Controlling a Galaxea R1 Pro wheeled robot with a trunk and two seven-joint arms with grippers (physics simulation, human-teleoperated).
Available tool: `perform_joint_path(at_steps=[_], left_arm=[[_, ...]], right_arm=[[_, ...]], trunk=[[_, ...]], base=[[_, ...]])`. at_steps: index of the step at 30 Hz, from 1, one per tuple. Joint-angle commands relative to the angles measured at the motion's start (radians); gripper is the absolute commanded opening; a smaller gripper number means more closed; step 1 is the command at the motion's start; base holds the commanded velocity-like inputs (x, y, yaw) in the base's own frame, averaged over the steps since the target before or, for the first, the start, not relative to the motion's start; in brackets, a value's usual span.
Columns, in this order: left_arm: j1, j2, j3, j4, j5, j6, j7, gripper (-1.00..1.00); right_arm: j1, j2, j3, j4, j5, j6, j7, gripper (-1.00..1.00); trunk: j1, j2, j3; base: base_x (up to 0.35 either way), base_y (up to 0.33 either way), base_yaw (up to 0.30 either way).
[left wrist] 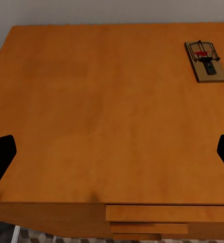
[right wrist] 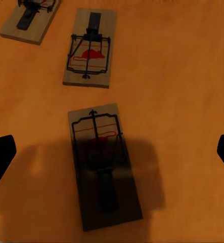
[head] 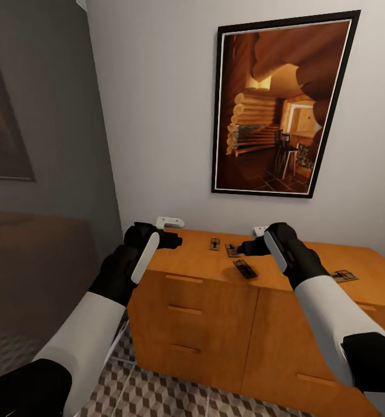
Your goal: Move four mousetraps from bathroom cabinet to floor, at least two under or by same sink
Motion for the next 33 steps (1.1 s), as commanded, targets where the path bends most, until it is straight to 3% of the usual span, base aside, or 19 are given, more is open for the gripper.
perform_joint_path(at_steps=[1,10,33], left_arm=[[-0.001,0.0,-0.001,-0.001,0.01,0.003,0.01,1.0],[-0.001,-0.001,-0.002,-0.001,0.01,0.003,0.01,1.0],[-0.001,-0.001,-0.002,-0.001,0.011,0.003,0.01,1.0]], right_arm=[[-0.004,-0.004,0.004,0.006,-0.007,0.003,0.0,1.0],[-0.013,-0.013,0.004,0.051,-0.037,0.003,0.002,1.0],[-0.015,-0.001,0.009,0.168,-0.045,0.003,0.002,1.0]], trunk=[[0.0,-0.001,-0.001],[0.0,-0.001,-0.001],[0.0,-0.001,-0.001]], base=[[0.0,0.0,0.0],[0.0,0.0,0.0],[0.0,0.0,0.0]])
